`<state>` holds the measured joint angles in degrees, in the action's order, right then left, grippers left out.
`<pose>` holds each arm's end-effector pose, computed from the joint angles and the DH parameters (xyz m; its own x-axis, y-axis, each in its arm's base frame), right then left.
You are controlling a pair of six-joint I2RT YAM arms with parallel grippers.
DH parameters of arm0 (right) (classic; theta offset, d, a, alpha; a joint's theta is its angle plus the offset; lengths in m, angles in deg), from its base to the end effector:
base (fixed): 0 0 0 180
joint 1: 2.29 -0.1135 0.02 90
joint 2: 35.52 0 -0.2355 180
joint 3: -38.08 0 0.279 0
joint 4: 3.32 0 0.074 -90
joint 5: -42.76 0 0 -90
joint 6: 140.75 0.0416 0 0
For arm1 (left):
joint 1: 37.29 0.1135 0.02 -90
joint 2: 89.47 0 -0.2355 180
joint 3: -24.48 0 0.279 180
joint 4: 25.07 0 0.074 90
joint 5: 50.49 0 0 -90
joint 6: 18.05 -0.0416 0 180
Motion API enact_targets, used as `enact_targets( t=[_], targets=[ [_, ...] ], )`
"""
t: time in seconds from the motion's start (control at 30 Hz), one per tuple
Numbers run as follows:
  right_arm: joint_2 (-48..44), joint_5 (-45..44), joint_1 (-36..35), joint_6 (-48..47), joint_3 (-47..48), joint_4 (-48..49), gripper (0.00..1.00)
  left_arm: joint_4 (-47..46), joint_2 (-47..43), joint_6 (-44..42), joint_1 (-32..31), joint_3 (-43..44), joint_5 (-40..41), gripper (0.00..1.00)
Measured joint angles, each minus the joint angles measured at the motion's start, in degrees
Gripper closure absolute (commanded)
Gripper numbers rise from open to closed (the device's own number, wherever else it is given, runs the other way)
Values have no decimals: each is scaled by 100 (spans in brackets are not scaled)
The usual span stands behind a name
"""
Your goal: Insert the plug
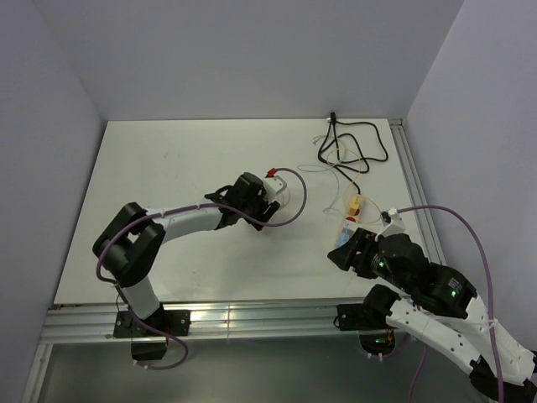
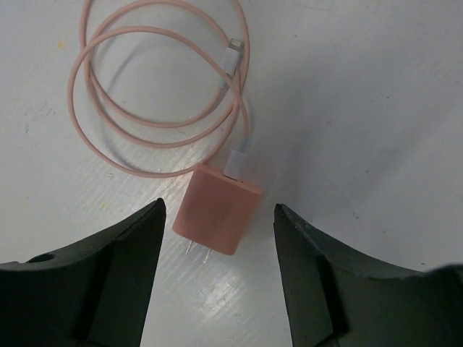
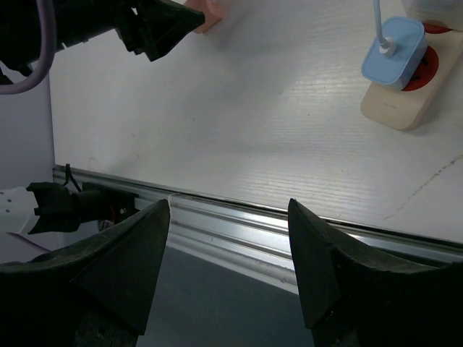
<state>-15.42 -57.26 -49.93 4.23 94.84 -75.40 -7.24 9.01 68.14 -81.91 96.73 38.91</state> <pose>0.0837 0.0811 0.2944 -0.7418 0.3834 -0.5502 -0.0429 0.7916 0.6095 0.2759 -0.2729 0.1427 -0.4469 0.5343 -0.7175 0.7390 0.6724 0.0405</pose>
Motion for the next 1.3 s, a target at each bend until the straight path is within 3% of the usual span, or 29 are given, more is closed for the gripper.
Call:
enact_targets(
  t=[0.3,0.4,0.43,0.53,0.73,0.93,1.1,1.3],
  targets=[
    [-101,-2,0,0,0,-229,27,-136,605,-166,0,46,227,39],
    [-101,0,0,2,0,-232,27,-149,658,-94,-4,87,304,60],
    [-101,2,0,0,-2,-227,27,-155,664,-52,-4,98,328,75],
    [-96,9,0,2,-33,-177,27,-205,658,177,-11,87,369,100],
    [133,33,0,-22,-79,20,27,-680,-57,850,-33,-780,511,100],
    [623,203,0,-188,-72,341,33,-1102,-2306,1534,-339,-2035,516,100],
    [1349,719,-2,-372,-39,868,41,-1770,-3803,1794,-940,-2411,387,100],
    [2365,951,-546,-393,310,1499,39,-1856,-4411,1832,-1528,-2592,345,100]
  ],
)
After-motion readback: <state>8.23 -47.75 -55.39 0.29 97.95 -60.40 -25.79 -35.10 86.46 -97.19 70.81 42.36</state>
